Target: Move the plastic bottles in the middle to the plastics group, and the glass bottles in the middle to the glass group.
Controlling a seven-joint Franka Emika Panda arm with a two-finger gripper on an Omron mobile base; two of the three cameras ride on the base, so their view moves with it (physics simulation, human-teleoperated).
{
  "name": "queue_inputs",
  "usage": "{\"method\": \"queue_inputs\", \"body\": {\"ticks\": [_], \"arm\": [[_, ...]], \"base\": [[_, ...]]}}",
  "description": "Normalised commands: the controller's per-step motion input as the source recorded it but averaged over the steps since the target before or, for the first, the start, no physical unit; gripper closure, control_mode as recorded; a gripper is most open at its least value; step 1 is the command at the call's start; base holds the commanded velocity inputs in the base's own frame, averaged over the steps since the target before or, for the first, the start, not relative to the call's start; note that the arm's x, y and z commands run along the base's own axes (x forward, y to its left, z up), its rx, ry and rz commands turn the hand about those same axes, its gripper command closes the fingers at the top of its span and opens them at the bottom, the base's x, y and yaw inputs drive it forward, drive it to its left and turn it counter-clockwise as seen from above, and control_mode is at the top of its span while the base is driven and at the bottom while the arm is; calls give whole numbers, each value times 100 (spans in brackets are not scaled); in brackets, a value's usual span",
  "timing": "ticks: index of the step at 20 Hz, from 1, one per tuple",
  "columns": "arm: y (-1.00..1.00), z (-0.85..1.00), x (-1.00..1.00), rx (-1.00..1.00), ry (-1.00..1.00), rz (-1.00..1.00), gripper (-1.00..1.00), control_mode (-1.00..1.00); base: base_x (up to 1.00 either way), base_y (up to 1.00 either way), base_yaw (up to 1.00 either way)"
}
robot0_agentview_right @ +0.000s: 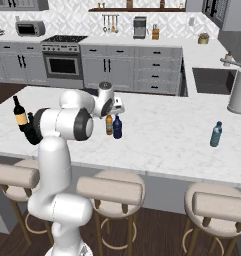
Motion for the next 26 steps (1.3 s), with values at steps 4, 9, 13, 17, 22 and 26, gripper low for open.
{"method": "queue_inputs", "body": {"ticks": [4,9,13,17,22,26], "arm": [[0,-2,8,0,0,4,-100,-100],[0,-2,14,0,0,3,-100,-100],[0,-2,8,0,0,3,-100,-100],[0,-1,1,0,0,2,-100,-100],[0,-4,0,2,-7,0,-100,-100],[0,-6,0,4,-9,0,-100,-100]], "base": [[0,0,0],[0,0,0],[0,0,0],[0,0,0],[0,0,0],[0,0,0]]}}
